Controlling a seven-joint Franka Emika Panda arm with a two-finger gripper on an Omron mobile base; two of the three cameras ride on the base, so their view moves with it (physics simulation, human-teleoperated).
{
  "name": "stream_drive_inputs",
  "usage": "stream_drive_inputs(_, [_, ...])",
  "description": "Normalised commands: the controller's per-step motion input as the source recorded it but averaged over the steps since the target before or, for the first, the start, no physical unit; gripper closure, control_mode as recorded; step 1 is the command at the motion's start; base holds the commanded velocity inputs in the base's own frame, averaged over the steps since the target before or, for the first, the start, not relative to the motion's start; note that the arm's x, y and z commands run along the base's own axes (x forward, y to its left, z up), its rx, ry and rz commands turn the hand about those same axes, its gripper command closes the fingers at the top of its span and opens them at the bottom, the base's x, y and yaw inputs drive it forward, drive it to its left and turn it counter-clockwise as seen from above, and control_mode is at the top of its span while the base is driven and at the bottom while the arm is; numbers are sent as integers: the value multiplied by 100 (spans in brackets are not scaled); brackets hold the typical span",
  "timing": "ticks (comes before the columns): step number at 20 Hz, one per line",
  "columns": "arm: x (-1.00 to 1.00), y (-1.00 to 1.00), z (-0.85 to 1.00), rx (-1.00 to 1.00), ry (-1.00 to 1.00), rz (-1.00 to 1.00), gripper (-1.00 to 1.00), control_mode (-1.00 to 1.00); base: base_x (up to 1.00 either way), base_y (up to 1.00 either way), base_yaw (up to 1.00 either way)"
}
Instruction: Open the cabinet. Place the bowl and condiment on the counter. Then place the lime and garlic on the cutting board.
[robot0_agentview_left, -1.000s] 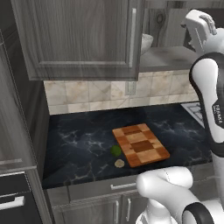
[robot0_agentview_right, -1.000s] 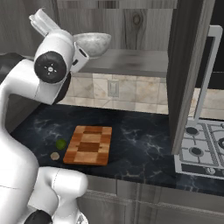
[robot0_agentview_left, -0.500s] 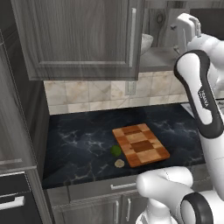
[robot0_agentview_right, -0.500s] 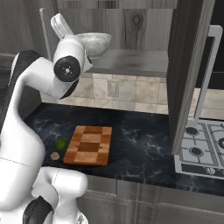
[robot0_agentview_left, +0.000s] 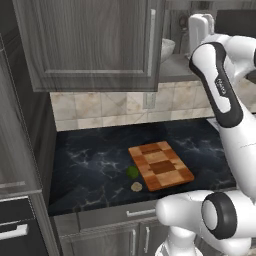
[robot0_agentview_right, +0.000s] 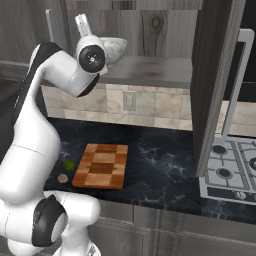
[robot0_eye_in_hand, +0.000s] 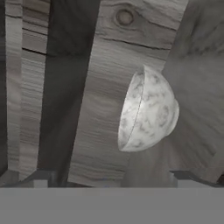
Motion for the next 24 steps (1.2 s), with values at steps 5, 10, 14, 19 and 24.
stream_drive_inputs(5, [44,6,-16,14,3,4,-100,-100,0,0,0])
stream_drive_inputs(10, [29,1,-26,13,-6,0,-100,-100,0,0,0])
stream_drive_inputs(14, [40,12,-26,11,-3,0,-100,-100,0,0,0])
stream_drive_inputs(19, [57,27,-19,8,8,5,-100,-100,0,0,0])
stream_drive_inputs(24, [65,30,-11,6,18,14,-100,-100,0,0,0])
